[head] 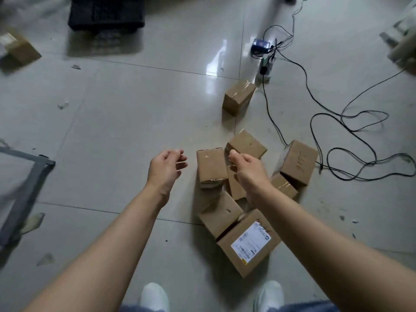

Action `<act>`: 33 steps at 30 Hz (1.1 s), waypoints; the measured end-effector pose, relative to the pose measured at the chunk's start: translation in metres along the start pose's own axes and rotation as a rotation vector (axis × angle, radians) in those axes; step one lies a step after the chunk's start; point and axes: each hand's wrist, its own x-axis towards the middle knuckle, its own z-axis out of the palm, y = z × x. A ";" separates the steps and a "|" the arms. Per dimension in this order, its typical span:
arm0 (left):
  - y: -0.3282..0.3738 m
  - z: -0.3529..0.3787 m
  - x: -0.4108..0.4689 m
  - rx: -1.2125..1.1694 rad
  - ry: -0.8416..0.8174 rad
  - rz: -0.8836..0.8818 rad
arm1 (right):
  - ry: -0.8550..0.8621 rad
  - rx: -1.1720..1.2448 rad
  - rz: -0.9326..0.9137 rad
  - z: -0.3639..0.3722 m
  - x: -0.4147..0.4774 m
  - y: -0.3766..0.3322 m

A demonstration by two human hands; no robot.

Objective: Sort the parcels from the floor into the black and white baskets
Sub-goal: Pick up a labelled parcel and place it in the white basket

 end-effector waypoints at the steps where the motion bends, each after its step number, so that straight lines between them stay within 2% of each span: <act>1: -0.018 -0.002 0.013 0.005 0.004 -0.002 | -0.008 -0.015 -0.015 0.008 0.014 0.014; 5: -0.081 -0.003 0.061 0.040 -0.001 0.006 | -0.007 -0.082 -0.109 0.032 0.071 0.060; 9: -0.116 0.002 0.104 0.111 -0.030 -0.012 | -0.092 -0.198 -0.280 0.059 0.112 0.090; 11: -0.124 0.006 0.123 0.147 -0.055 -0.036 | -0.092 -0.347 -0.332 0.069 0.132 0.104; 15: -0.135 0.010 0.145 0.223 -0.099 -0.086 | 0.042 -0.853 -0.281 0.076 0.160 0.125; 17: -0.141 0.012 0.152 0.237 -0.106 -0.136 | 0.102 -0.915 -0.254 0.075 0.165 0.130; 22: -0.160 0.026 0.164 0.289 -0.096 -0.185 | 0.240 -0.769 -0.250 0.054 0.181 0.141; 24: -0.169 0.032 0.171 0.287 -0.090 -0.195 | 0.232 -0.709 -0.289 0.043 0.189 0.148; 28: -0.187 0.034 0.175 0.193 -0.086 -0.305 | 0.041 -0.415 -0.224 0.029 0.197 0.171; 33: -0.195 0.022 0.177 0.043 -0.021 -0.399 | -0.134 -0.235 -0.134 0.037 0.200 0.190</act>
